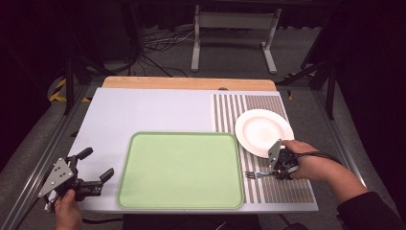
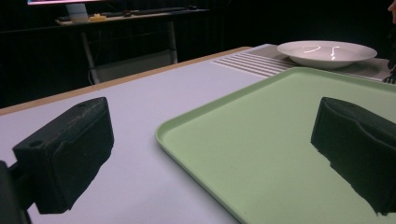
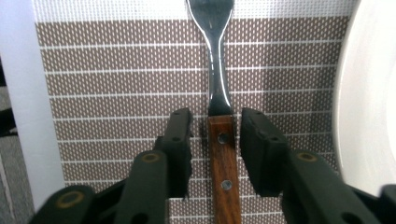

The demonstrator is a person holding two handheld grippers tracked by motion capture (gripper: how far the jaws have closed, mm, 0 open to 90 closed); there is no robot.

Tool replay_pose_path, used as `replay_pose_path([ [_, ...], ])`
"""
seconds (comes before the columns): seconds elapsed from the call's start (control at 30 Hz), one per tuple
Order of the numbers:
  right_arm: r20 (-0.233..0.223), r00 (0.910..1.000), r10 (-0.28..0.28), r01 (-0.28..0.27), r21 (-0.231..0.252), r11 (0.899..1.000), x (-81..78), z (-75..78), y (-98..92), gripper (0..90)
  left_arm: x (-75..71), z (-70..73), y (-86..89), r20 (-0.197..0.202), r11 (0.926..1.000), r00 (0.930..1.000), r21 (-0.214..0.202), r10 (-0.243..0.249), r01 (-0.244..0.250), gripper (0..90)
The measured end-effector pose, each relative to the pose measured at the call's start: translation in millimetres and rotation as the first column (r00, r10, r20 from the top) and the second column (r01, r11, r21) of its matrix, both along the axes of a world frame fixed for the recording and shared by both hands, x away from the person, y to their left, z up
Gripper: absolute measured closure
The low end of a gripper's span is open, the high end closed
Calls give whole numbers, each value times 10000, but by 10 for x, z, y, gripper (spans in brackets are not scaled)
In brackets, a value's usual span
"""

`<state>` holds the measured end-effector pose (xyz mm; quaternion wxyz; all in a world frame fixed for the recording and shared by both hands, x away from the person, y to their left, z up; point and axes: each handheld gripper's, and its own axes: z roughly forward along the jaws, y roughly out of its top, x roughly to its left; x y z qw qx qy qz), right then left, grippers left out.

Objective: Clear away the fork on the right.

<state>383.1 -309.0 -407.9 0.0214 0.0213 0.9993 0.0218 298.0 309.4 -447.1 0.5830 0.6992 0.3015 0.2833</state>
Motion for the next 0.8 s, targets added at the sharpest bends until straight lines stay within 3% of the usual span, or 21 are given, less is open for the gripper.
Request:
replay_pose_path([
  [0.17,61,9996,263,-261,-355,9990,15,-28,21,768,1,-1,2,-4,10000,10000,32,1,-1,0],
  [0.37,57,9983,581,-577,-497,9971,17,-42,37,777,-1,-1,-1,-3,10000,10000,-2,7,-7,0],
  [0.8,149,9981,592,-583,-546,9968,2,-51,49,781,-2,-2,2,-12,10000,10000,-10,14,-14,0],
])
